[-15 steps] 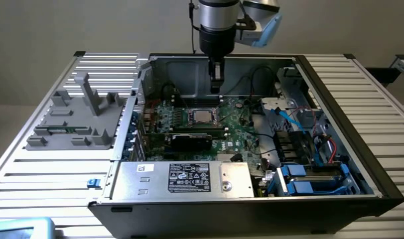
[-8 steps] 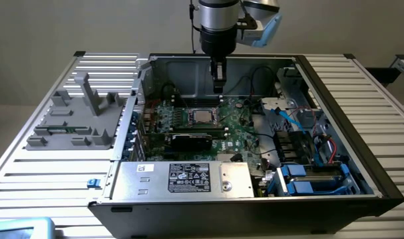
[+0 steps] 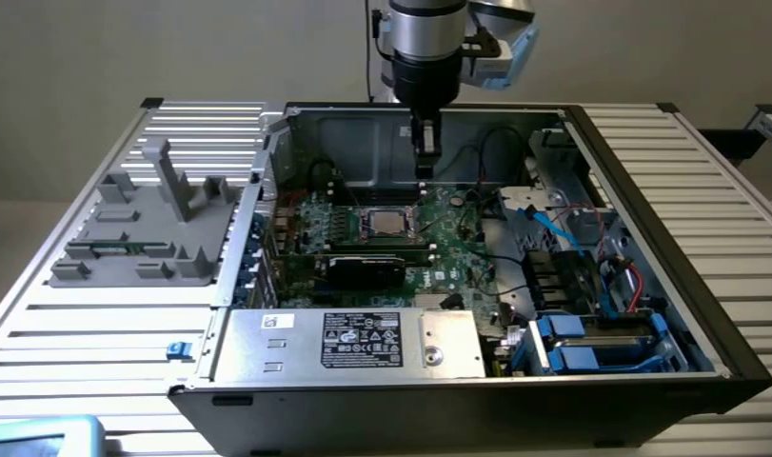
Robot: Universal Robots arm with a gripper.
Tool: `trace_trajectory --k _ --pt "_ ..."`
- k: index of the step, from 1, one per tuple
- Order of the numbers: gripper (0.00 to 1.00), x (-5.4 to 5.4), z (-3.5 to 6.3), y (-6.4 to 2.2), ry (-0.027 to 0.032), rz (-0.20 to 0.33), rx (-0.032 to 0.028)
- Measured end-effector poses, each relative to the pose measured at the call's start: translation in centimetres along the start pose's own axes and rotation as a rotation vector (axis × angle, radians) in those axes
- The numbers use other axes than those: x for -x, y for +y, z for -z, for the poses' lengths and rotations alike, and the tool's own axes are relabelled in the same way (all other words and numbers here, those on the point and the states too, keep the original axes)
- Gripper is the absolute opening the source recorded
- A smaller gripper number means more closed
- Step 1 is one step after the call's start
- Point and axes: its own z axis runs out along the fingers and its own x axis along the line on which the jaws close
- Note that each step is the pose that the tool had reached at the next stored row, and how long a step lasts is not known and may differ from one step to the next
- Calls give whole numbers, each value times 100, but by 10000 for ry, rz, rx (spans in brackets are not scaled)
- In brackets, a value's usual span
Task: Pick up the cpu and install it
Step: 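Close the cpu cover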
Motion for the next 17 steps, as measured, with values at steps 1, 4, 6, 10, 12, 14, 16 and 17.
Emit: trace_trajectory --k 1,4,6,10,12,14,16,17 --pt "11 -1 -7 32 0 1 0" --pt "11 -4 -31 124 -1 -5 0" --pt "11 -5 -50 177 -1 -6 10" --pt "11 -6 -88 259 1 -8 95" --pt "11 -7 -108 298 3 -11 137" --pt "11 -8 -128 337 5 -15 179" --pt "11 -8 -148 373 5 -19 216" --pt "11 -8 -160 387 6 -23 231"
